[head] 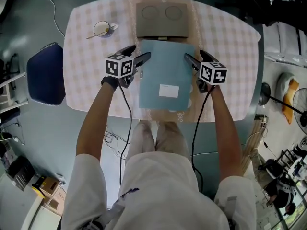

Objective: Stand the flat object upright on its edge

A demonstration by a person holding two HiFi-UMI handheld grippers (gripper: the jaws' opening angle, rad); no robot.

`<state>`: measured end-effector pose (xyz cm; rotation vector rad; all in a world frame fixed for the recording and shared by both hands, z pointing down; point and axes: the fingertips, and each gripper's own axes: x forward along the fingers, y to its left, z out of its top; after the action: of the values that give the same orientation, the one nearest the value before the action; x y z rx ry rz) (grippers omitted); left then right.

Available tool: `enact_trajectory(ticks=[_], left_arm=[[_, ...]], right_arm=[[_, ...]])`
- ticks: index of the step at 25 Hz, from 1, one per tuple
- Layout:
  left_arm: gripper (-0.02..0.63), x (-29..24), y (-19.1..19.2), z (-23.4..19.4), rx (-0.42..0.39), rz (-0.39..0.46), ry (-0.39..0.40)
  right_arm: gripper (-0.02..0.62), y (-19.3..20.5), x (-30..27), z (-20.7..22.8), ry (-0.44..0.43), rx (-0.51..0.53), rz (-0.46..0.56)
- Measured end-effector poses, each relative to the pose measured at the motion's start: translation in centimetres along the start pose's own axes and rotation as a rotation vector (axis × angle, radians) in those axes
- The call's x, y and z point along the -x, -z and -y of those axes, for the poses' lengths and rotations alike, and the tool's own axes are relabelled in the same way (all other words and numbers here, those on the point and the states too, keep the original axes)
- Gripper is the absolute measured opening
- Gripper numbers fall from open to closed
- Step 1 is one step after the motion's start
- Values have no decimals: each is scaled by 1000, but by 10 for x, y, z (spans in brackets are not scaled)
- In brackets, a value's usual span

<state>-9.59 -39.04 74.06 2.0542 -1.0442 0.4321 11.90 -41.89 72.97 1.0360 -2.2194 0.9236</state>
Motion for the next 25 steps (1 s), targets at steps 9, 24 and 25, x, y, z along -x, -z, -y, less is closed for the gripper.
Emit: enact_trajectory(ticks=[9, 24, 25], left_arm=[[362, -16, 3, 6, -22, -27, 21], [360, -31, 5, 5, 88, -28, 33], [362, -32, 3, 5, 109, -25, 11]], right_arm=[[364, 8, -14, -3, -35, -30, -37], [337, 16, -30, -5, -118, -167, -73], [336, 16, -31, -6, -115, -175, -76]])
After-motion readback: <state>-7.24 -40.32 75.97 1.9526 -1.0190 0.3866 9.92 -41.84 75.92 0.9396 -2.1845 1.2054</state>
